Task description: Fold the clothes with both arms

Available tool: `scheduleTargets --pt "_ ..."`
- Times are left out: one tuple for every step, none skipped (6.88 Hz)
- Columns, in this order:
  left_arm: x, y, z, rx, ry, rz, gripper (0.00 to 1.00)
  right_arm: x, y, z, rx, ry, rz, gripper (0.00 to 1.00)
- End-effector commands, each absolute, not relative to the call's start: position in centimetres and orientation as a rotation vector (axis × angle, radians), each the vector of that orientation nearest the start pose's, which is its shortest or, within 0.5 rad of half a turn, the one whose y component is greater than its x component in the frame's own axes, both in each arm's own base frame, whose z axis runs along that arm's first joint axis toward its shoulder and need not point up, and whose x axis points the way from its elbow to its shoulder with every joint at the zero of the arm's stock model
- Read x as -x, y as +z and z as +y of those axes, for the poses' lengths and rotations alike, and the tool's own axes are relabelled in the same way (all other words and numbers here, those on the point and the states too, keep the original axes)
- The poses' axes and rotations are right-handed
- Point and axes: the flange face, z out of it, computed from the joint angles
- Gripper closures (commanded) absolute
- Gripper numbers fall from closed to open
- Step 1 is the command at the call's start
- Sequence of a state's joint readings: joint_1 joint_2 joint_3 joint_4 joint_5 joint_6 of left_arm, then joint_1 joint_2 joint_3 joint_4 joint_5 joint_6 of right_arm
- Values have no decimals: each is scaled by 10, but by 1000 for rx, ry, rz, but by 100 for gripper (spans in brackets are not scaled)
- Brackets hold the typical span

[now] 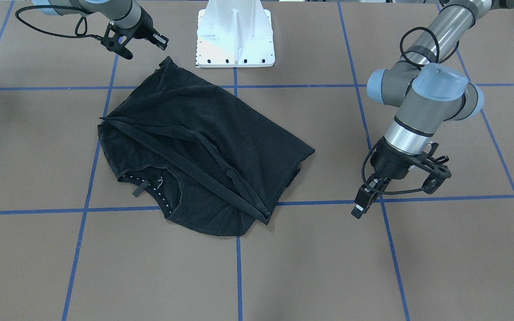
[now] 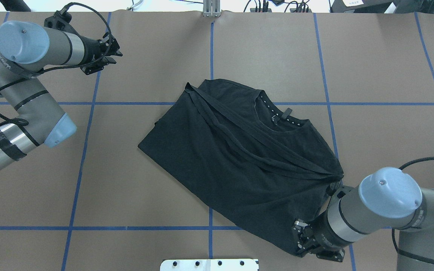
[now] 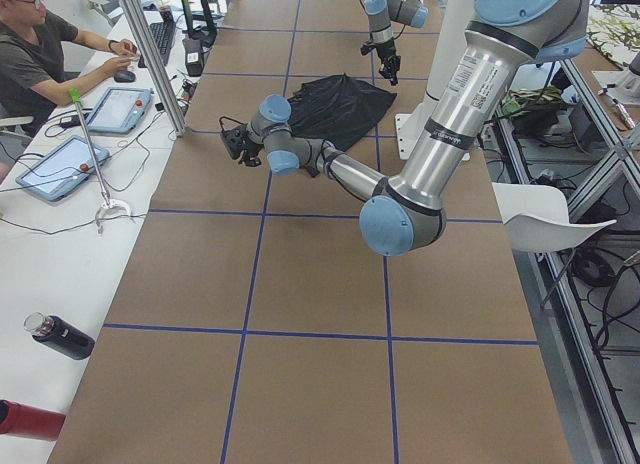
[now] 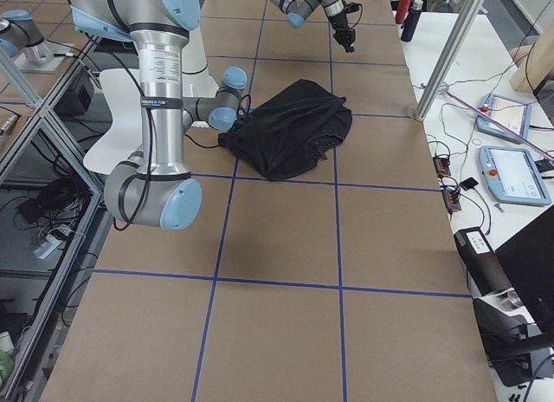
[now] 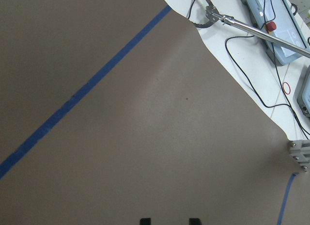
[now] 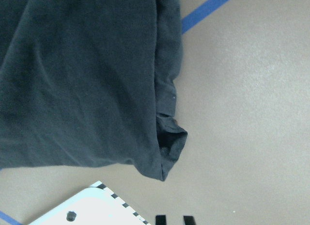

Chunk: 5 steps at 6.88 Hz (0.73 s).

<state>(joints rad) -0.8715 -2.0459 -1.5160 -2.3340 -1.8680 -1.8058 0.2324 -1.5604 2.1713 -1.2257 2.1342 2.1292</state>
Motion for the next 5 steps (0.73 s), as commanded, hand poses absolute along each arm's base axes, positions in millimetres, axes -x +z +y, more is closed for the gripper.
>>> scheduleTargets --pt "-362 293 -541 -27 -774 1313 60 393 318 -182 682 461 -860 0" --pt "-376 296 -507 6 -740 1311 54 372 308 -214 707 501 -894 0" --pt "-378 308 -479 34 -722 1302 50 360 295 -245 700 537 -947 0" --pt "-399 327 -447 58 -746 1271 50 360 281 -290 650 597 -1009 0" --pt "-433 338 -417 62 -743 1235 49 366 269 -324 620 637 -1045 0"
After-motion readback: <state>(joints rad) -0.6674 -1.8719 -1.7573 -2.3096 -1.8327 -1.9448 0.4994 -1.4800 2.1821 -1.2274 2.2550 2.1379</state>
